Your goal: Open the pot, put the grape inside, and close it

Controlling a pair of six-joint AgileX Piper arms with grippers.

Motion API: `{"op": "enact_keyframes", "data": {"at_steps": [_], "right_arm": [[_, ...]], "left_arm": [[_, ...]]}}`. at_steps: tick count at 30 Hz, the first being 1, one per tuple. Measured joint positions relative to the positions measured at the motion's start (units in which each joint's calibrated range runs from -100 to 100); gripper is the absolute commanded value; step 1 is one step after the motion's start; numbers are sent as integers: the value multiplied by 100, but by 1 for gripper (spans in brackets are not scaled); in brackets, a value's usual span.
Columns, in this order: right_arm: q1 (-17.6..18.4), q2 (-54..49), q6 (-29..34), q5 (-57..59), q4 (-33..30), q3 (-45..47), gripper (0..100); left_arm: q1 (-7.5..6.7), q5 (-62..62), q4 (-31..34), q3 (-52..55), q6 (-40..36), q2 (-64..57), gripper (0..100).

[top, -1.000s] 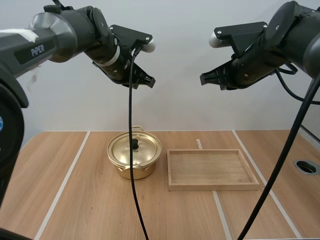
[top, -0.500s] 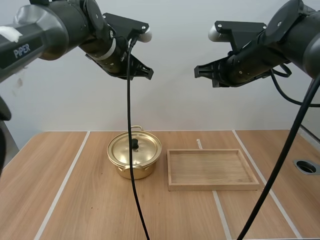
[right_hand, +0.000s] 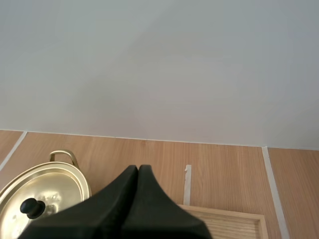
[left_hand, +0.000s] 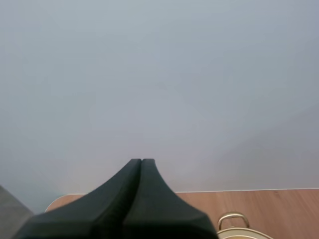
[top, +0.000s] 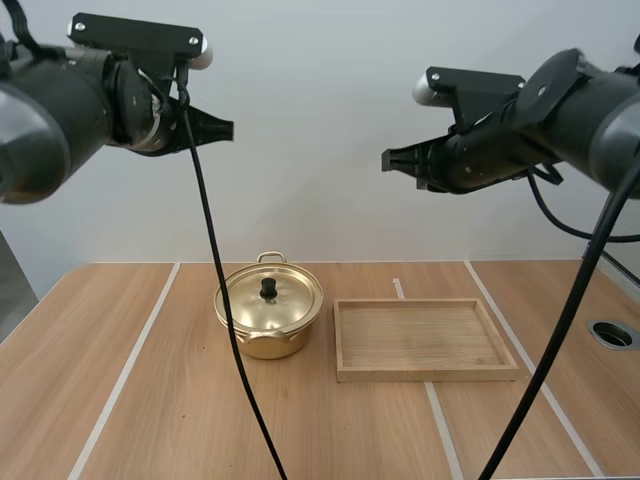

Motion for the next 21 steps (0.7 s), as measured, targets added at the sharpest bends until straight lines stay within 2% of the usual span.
{"op": "enact_keyframes", "data": {"at_steps": [3, 9, 21], "right_arm": [[135, -250, -168, -608, 0, 596, 0], [223, -1006, -291, -1578, 7, 1411, 0], [229, -2582, -301, -2202, -653, 2991, 0]], "left_arm": [[53, -507, 0, 679, 0, -398, 0], [53, -1482, 0, 2107, 0, -1197, 0], [53, -1936, -107, 3950, -27, -2131, 0]]}}
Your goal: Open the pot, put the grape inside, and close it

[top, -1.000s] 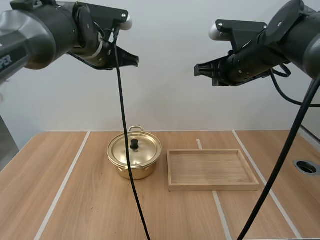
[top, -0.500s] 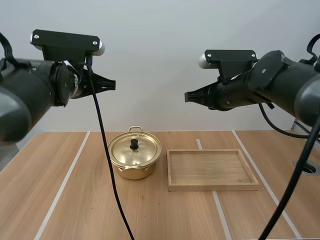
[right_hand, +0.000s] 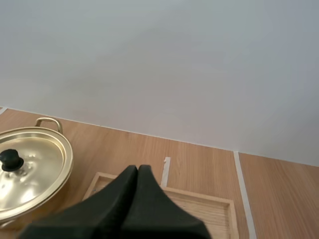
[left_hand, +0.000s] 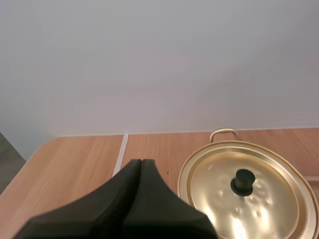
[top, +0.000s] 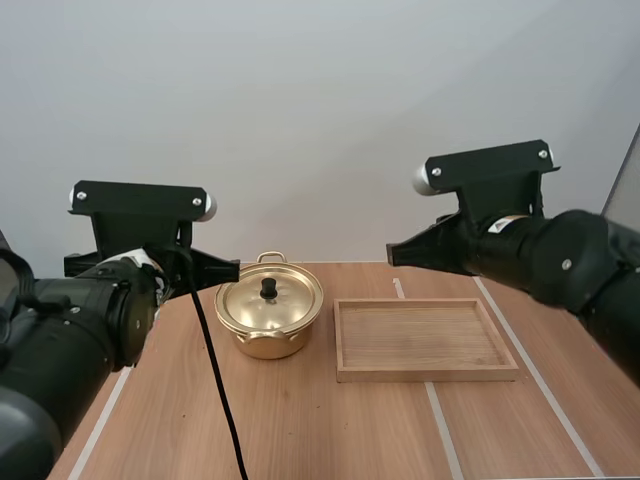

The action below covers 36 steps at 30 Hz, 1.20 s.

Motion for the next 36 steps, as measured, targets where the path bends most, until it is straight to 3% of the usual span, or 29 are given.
{"op": "enact_keyframes", "data": {"at_steps": [4, 9, 17, 36], "right_arm": [[0, -444, 0, -261, -281, 656, 0], [0, -888, 0, -554, -376, 1287, 0], [0, -946, 0, -1043, -422, 1837, 0], [0, -946, 0, -1132, -593, 2503, 0]], "left_arm": [[0, -158, -25, 416, 27, -74, 0], [0, -1231, -36, 993, 134, -87, 0], [0, -2171, -36, 1704, 177, -98, 0], [0, -2244, -36, 2085, 176, -98, 0]]}}
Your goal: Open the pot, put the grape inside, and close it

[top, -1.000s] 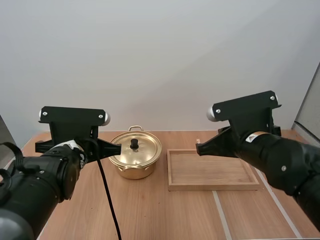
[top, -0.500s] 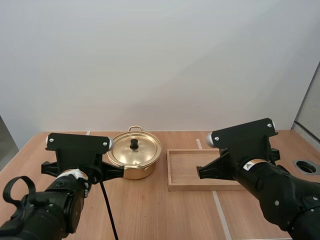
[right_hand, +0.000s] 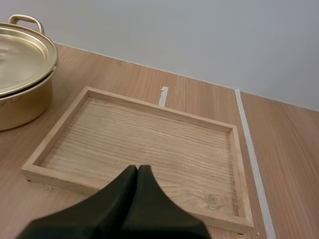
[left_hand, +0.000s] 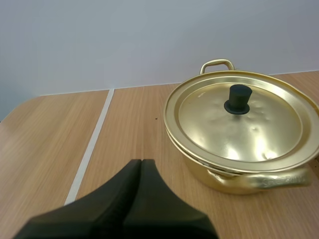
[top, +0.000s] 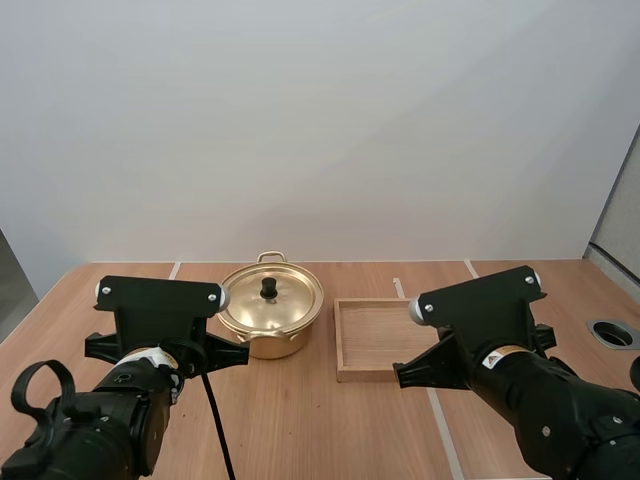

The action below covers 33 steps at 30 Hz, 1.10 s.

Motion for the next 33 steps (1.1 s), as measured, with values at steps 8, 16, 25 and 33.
{"op": "enact_keyframes", "data": {"at_steps": [8, 16, 25, 33], "right_arm": [[0, 0, 0, 157, 4, 15, 0], [44, -53, 0, 103, -7, 151, 0], [67, -1365, 0, -291, -268, 662, 0], [111, -2463, -10, -287, -291, 809, 0]], "left_arm": [[0, 0, 0, 0, 0, 0, 0], [0, 0, 0, 0, 0, 0, 0], [0, 0, 0, 9, 0, -665, 0], [0, -39, 0, 9, 0, -1878, 0]]}}
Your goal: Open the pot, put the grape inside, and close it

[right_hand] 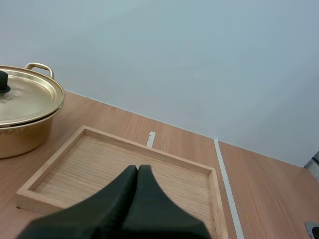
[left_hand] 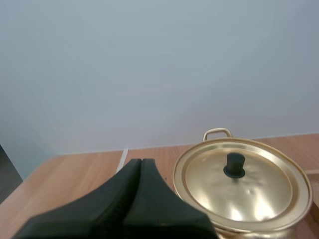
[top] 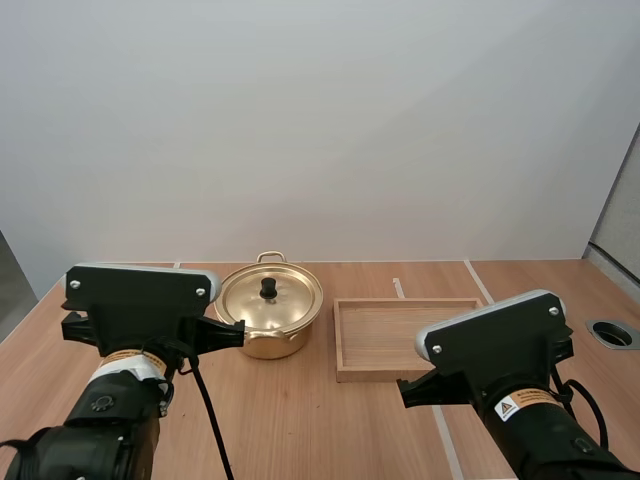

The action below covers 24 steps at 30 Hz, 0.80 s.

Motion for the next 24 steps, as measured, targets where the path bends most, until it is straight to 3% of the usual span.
{"op": "enact_keyframes", "data": {"at_steps": [15, 20, 24], "right_arm": [[14, -118, 87, 139, -47, 111, 0], [14, -131, 806, 530, -320, 120, 0], [14, -131, 1463, 739, -683, 120, 0]], "left_arm": [[0, -42, 0, 0, 0, -1838, 0], [-8, 140, 0, 0, -149, -2159, 0], [-180, 662, 0, 96, -266, -2173, 0]]}}
